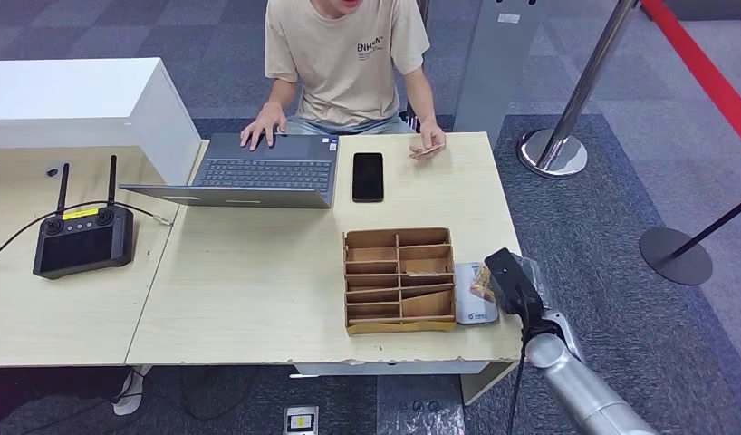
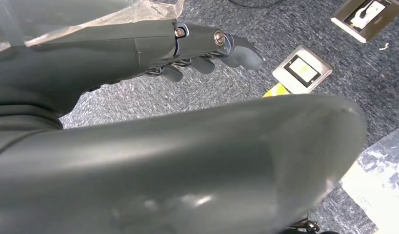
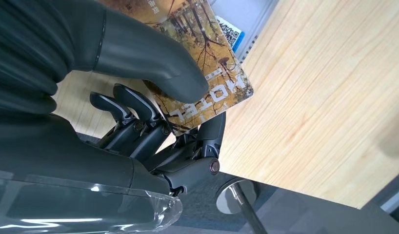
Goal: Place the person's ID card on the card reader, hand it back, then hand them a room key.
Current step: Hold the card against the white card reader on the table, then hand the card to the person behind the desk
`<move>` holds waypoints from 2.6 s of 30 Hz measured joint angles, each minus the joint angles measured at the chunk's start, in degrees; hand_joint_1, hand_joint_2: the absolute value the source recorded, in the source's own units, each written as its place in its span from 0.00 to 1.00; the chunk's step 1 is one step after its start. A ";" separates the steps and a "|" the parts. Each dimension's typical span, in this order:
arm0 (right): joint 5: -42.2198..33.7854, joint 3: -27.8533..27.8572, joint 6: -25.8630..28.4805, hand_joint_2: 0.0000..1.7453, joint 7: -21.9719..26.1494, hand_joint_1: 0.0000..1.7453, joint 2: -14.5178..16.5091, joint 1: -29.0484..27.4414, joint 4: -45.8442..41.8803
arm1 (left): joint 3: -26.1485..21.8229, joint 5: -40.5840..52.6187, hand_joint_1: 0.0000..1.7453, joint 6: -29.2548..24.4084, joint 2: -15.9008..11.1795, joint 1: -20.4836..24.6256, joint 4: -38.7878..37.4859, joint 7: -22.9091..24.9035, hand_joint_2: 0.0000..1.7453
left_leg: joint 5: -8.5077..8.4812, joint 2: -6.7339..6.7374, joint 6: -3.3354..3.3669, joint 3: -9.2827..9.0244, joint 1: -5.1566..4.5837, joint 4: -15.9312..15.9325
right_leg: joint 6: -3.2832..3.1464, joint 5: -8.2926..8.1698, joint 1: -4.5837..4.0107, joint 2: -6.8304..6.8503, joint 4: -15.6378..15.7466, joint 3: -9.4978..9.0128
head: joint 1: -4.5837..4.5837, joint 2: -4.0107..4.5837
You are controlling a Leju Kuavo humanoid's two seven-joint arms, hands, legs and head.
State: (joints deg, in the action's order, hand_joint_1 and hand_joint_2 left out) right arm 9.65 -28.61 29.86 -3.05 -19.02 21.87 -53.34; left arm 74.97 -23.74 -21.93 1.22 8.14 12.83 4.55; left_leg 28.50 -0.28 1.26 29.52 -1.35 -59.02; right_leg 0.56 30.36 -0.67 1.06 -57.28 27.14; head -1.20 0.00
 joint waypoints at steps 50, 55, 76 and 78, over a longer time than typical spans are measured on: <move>15.10 -2.01 0.37 1.00 -9.36 1.00 -0.59 0.83 -12.77 | -1.58 2.42 0.00 0.57 -0.23 -0.42 0.00 -0.81 0.00 | 0.00 0.01 0.00 -0.10 0.00 0.00 | 0.00 0.00 0.00 0.00 0.00 -0.09 | 0.00 0.00; 18.03 -2.38 -0.11 1.00 -12.13 1.00 -0.59 1.08 -16.07 | -1.58 2.76 0.00 0.83 -0.62 -0.69 0.00 -1.12 0.00 | 0.00 0.01 0.00 -0.07 0.00 0.00 | 0.00 0.00 0.00 0.00 0.00 -0.07 | 0.01 0.00; 38.32 -7.16 -4.49 1.00 -15.86 1.00 2.53 16.00 -28.72 | -1.55 6.70 0.00 3.37 -1.23 0.35 0.00 -0.64 0.00 | -0.01 0.00 -0.01 -0.03 0.00 0.00 | -0.01 0.00 0.00 0.00 -0.04 -0.06 | 0.01 0.00; 41.64 -7.86 -3.86 1.00 -16.15 1.00 3.15 17.45 -28.31 | -1.52 7.22 0.00 3.66 -1.21 0.58 0.00 -0.54 0.00 | -0.01 0.00 -0.01 -0.02 0.00 0.00 | 0.00 0.00 0.00 0.00 -0.04 -0.05 | 0.01 0.00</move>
State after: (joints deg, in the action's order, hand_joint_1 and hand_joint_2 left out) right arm 51.29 -36.46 26.00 -19.20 -15.87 39.32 -81.65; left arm 73.45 -16.52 -18.27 0.01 8.73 12.83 4.02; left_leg 28.49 -0.28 1.25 29.50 -1.35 -59.02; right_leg 0.56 30.36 -0.67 1.06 -57.32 27.09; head -1.20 0.00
